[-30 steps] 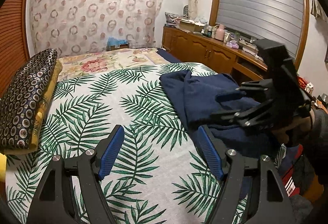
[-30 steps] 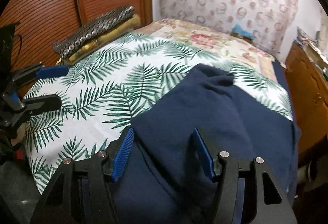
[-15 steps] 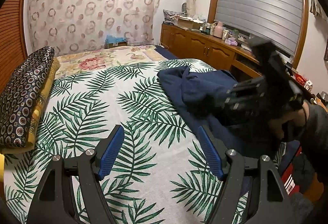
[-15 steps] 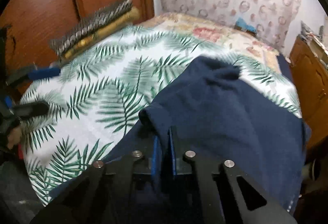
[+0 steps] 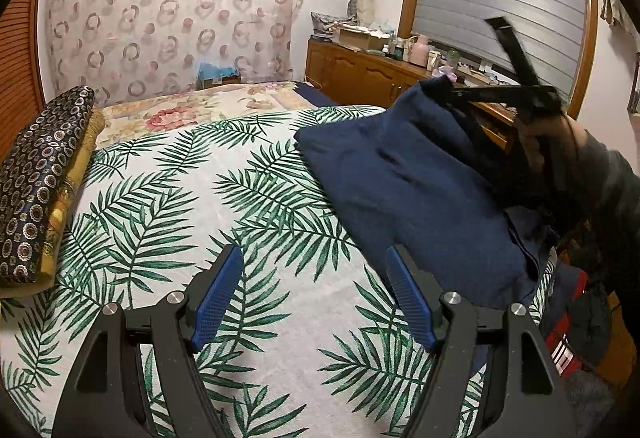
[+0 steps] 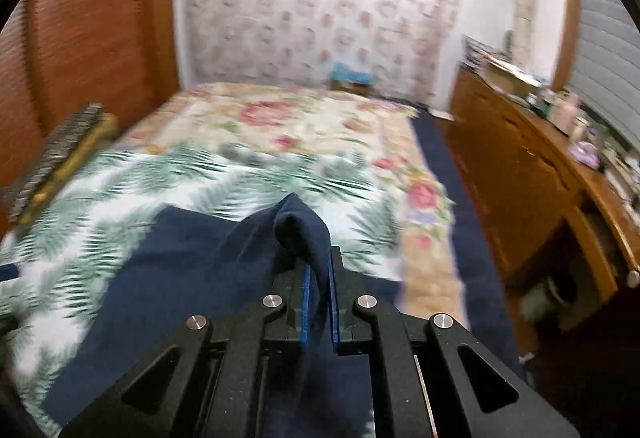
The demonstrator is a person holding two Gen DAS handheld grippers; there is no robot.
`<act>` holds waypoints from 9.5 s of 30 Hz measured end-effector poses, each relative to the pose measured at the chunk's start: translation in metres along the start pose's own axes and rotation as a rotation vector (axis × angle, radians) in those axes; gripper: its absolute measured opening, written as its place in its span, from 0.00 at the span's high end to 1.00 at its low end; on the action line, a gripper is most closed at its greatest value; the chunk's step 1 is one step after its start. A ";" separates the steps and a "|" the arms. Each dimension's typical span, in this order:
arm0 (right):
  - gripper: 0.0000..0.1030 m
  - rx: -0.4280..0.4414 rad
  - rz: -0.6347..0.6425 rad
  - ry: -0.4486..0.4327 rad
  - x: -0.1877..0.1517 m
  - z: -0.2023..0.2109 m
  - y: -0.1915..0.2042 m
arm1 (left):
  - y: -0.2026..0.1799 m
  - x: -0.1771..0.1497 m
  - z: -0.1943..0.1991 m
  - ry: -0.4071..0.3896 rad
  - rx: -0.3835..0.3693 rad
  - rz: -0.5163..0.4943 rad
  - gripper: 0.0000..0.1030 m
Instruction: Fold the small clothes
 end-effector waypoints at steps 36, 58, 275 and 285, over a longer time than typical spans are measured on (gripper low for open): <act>0.93 0.107 0.099 0.194 -0.152 0.113 0.022 | -0.060 -0.033 -0.028 0.138 -0.125 -0.055 0.27; 0.49 -0.005 -0.001 0.152 -0.177 0.116 0.018 | -0.076 -0.034 -0.032 0.174 -0.158 -0.099 0.46; 0.26 0.222 -0.037 -0.311 0.044 0.006 0.255 | 0.079 0.045 0.110 -0.307 0.381 0.089 0.18; 0.26 0.169 -0.096 -0.357 0.005 0.029 0.273 | 0.059 0.048 0.107 -0.287 0.396 0.091 0.18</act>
Point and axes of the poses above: each gripper's, at about its wrist camera, not at the fingertips, and z roughly against the way its jaws point, y to its left, x to its top, the point moved 1 cm from there along -z, roughly the way its jaws point, and after that the axes turned 8 degrees about -x, right-handed, at the moved point
